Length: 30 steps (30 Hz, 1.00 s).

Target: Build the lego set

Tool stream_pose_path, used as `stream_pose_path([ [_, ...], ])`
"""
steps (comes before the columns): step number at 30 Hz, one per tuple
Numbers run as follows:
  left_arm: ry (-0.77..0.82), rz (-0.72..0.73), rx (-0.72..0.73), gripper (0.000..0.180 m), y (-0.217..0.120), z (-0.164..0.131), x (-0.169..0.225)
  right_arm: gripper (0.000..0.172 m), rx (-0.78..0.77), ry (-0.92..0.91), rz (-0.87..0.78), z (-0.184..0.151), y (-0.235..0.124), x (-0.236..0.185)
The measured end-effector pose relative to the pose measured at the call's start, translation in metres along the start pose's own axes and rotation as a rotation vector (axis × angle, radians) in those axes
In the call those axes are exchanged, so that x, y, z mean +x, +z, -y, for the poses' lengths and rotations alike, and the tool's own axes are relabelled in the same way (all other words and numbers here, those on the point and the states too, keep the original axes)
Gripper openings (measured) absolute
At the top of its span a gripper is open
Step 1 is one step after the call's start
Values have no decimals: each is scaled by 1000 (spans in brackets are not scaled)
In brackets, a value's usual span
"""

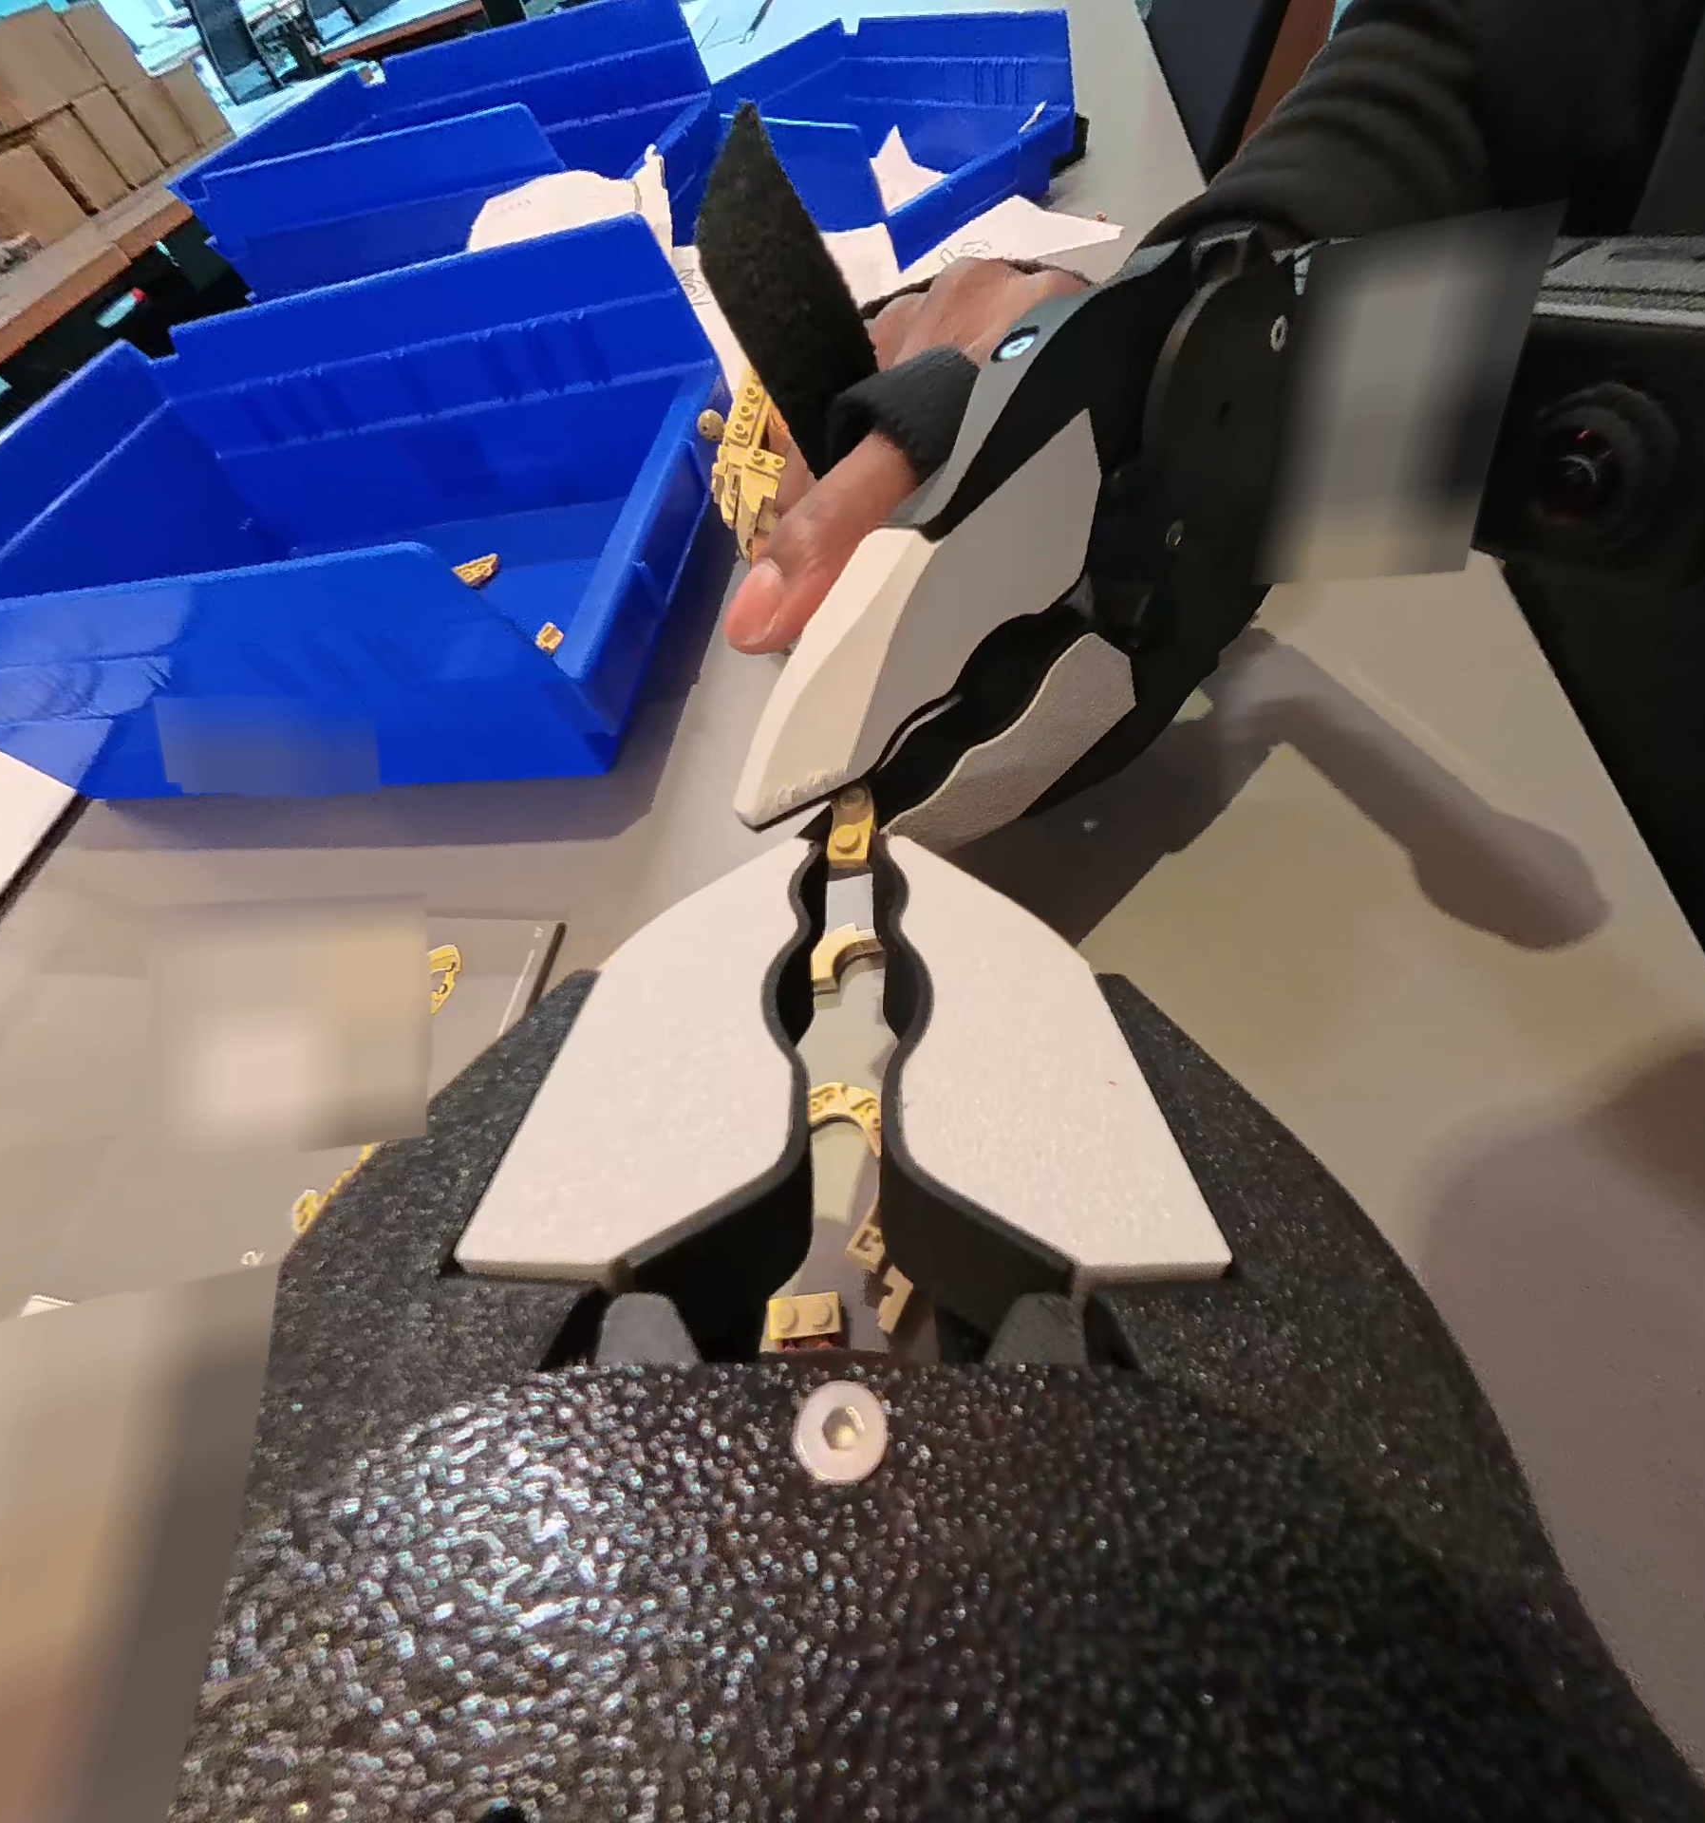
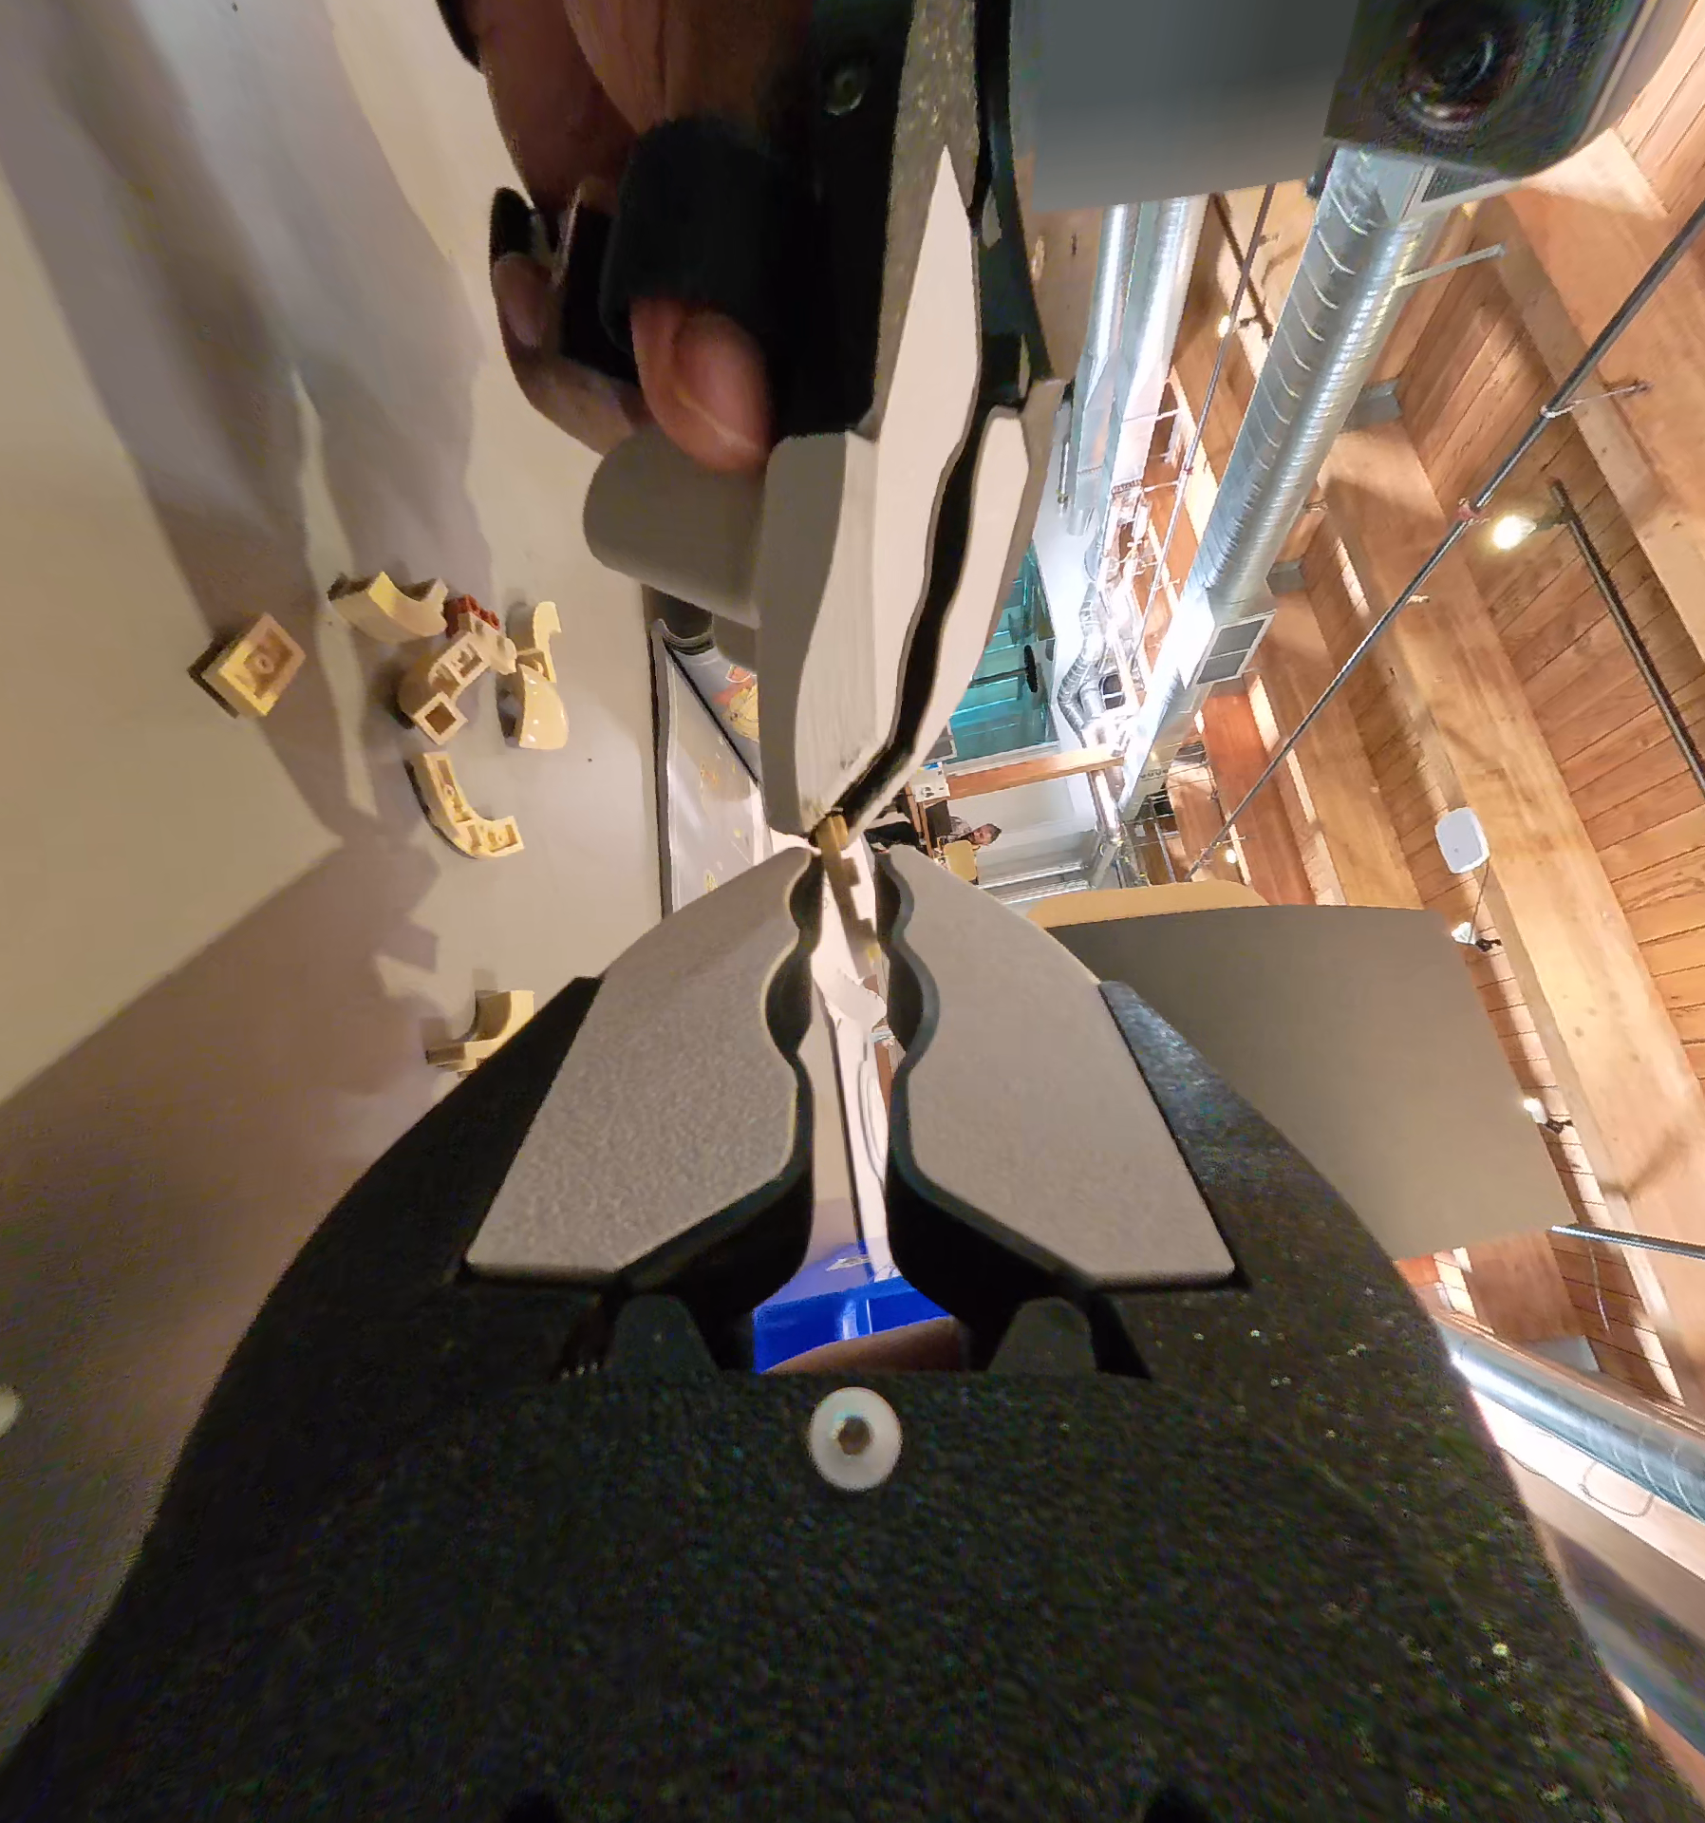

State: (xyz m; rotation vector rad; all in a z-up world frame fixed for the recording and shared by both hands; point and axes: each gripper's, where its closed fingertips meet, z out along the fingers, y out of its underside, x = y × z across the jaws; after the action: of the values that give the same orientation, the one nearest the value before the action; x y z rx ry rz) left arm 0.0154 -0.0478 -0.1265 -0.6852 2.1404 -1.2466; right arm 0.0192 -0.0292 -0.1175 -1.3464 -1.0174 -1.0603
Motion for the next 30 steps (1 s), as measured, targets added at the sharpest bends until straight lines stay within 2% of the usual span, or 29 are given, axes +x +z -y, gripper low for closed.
stream_pose_path([
  [17, 10, 29, 3, 8, 1, 2, -2, 10, -7, -6, -8, 0, 2, 1],
  [30, -4, 28, 7, 16, -3, 1, -5, 9, -7, -7, -24, 0, 2, 4],
])
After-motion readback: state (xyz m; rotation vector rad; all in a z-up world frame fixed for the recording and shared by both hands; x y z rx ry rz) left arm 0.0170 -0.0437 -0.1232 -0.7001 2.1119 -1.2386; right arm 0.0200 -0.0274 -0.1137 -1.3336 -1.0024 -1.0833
